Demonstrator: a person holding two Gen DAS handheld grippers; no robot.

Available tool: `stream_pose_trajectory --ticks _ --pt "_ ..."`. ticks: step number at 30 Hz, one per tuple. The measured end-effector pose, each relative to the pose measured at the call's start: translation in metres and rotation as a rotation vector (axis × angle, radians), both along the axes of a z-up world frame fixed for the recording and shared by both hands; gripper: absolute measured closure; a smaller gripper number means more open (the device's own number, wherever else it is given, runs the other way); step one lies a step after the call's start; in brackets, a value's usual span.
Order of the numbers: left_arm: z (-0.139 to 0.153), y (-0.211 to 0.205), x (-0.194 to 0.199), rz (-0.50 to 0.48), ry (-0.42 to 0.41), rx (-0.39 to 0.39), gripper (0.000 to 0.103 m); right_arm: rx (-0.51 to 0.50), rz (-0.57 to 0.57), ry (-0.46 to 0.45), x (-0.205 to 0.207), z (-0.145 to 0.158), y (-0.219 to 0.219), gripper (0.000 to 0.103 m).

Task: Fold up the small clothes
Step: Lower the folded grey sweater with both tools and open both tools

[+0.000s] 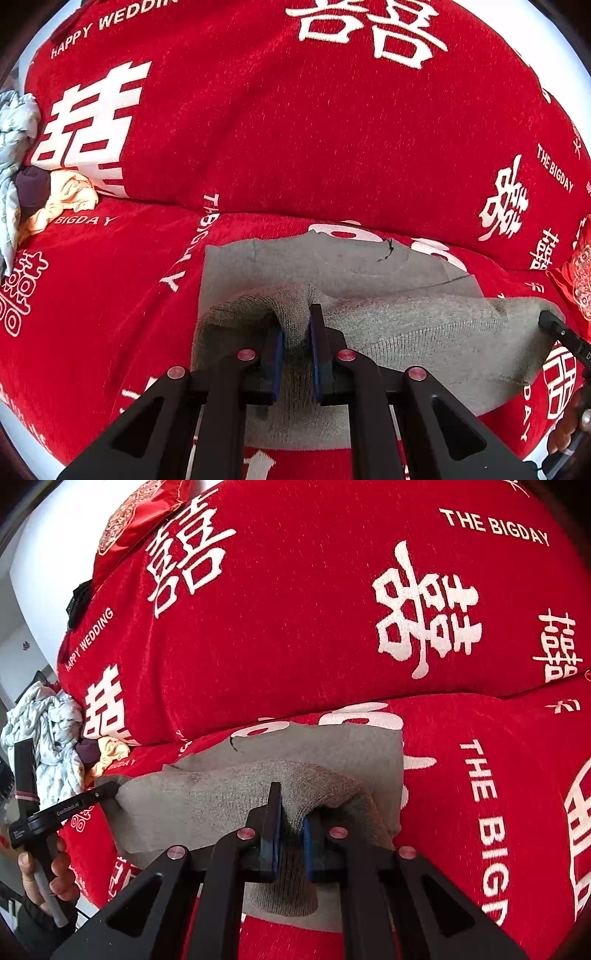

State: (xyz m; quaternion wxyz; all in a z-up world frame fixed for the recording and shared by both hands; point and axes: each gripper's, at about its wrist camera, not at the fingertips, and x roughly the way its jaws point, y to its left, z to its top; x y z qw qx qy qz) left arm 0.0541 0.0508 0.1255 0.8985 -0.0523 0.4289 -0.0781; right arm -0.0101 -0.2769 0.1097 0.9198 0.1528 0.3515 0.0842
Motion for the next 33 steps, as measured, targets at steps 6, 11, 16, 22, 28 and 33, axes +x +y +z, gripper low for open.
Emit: stream_pose_trajectory --ticks 6,11,16,22,28,33 --pt "-0.008 -0.001 0.017 0.003 0.021 0.004 0.09 -0.009 0.003 0.02 0.019 -0.007 0.0 0.093" --pt "-0.016 -0.001 0.032 0.006 0.043 0.008 0.09 -0.011 0.003 0.036 0.034 -0.015 0.003 0.093" --pt "-0.021 -0.005 0.044 0.0 0.054 0.015 0.09 -0.018 0.0 0.052 0.047 -0.023 0.002 0.093" --pt "-0.026 -0.011 0.057 -0.007 0.066 0.023 0.09 -0.02 -0.006 0.064 0.058 -0.029 -0.002 0.093" --pt "-0.038 -0.013 0.073 -0.005 0.098 0.023 0.09 -0.016 -0.014 0.09 0.073 -0.039 -0.005 0.093" --pt "-0.047 -0.017 0.084 -0.005 0.119 0.022 0.09 -0.013 -0.021 0.107 0.084 -0.047 -0.006 0.093"
